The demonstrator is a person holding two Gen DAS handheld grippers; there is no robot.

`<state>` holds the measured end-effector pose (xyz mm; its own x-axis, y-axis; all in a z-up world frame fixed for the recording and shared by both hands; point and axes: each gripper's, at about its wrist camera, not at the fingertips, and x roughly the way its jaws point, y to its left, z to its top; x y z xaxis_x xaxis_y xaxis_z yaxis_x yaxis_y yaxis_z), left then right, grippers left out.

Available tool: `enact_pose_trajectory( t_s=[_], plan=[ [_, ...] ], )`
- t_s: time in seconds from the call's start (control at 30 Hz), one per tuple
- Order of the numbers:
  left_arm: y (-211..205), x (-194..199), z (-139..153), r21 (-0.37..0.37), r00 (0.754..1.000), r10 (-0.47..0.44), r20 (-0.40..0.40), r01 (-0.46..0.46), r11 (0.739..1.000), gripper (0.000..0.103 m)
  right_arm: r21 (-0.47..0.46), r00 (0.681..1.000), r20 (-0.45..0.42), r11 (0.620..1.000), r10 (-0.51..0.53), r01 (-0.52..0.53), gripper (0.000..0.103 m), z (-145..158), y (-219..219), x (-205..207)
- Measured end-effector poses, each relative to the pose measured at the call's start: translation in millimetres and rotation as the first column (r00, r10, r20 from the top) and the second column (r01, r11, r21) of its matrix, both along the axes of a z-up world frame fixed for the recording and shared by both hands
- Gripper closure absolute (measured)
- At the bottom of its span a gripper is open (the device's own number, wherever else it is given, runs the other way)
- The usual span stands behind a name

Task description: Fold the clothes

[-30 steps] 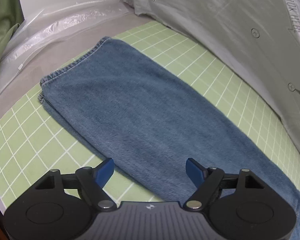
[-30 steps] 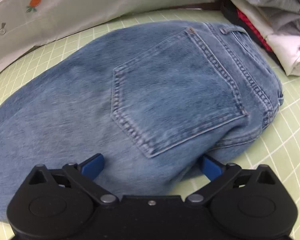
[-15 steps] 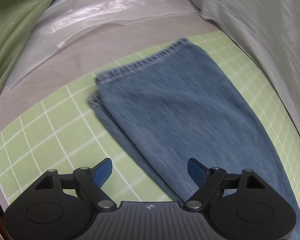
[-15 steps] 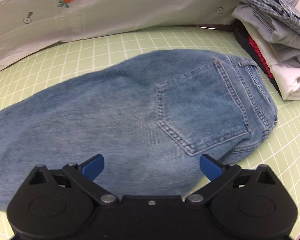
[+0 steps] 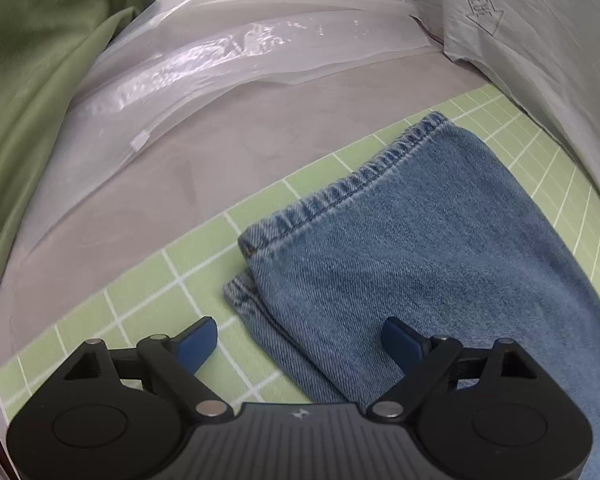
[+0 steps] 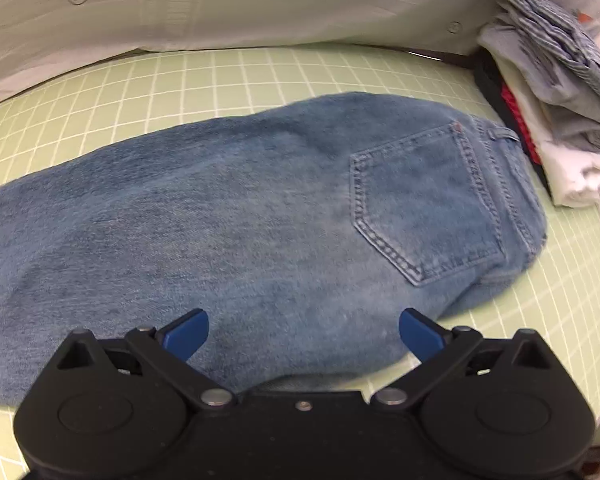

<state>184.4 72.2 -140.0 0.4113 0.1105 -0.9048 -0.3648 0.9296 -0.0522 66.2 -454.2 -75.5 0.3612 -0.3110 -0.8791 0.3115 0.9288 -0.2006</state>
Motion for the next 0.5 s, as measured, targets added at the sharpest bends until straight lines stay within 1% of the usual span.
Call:
enact_pose_trajectory(
  t_s=[0.03,0.07,0.1,0.13,0.17,0.2,0.23,0.27,0.3,0.4,0.47,0.5],
  plan=[
    [-1.0,0.6,0.7,0.005,1.000,-0.002,0.007,0.002,1.000,0.018,-0.009,1.000,0.000,1.000,-0.008,0.008,0.000,0.3,-0.1,-1.3],
    [-1.9,1.2,1.8,0.009,1.000,-0.006,0.016,0.006,1.000,0.028,-0.017,1.000,0.003,1.000,-0.013,0.013,0.000,0.9,-0.5,-2.8],
    [-2.8,1.7,2.9,0.013,1.000,-0.010,0.026,0.009,1.000,0.034,-0.021,1.000,0.006,1.000,-0.020,0.020,0.000,1.6,-1.4,-4.3],
    [-3.7,2.3,3.9,0.016,0.999,-0.013,0.035,0.013,1.000,0.042,-0.014,1.000,0.012,0.999,-0.028,0.028,0.001,2.2,-3.4,-5.7],
    [-4.7,2.9,5.0,0.020,0.999,-0.017,0.044,0.016,1.000,0.055,0.001,0.999,0.019,0.999,-0.037,0.037,0.001,2.5,-5.8,-6.8],
    [-5.1,3.4,6.2,-0.005,0.998,-0.025,0.052,0.026,1.000,0.064,0.020,0.999,0.028,0.999,-0.046,0.045,0.002,2.9,-8.3,-8.2],
    [-5.3,3.8,7.4,-0.039,0.998,-0.035,0.059,0.037,0.999,0.085,0.041,0.998,0.039,0.998,-0.058,0.056,0.003,3.4,-11.4,-9.8],
    [-5.5,4.2,8.7,-0.073,0.997,-0.044,0.068,0.049,0.996,0.088,0.060,0.996,0.050,0.996,-0.070,0.067,0.003,3.5,-14.6,-11.1],
    [-7.7,4.5,11.9,-0.078,0.996,-0.049,0.078,0.056,0.995,0.089,0.078,0.995,0.058,0.994,-0.079,0.075,0.003,3.0,-17.8,-12.0],
    [-20.9,2.9,29.6,-0.061,0.986,-0.099,0.132,0.107,0.992,0.090,0.106,0.992,0.080,0.990,-0.100,0.092,0.003,1.3,-27.3,-14.4],
    [-34.6,0.8,45.6,-0.058,0.975,-0.135,0.179,0.148,0.987,0.094,0.120,0.989,0.094,0.987,-0.115,0.103,0.003,-0.1,-34.7,-15.7],
    [-43.8,-0.1,53.6,-0.051,0.967,-0.159,0.199,0.172,0.984,0.094,0.129,0.987,0.101,0.985,-0.125,0.111,0.003,-1.1,-39.3,-16.5]
  ],
)
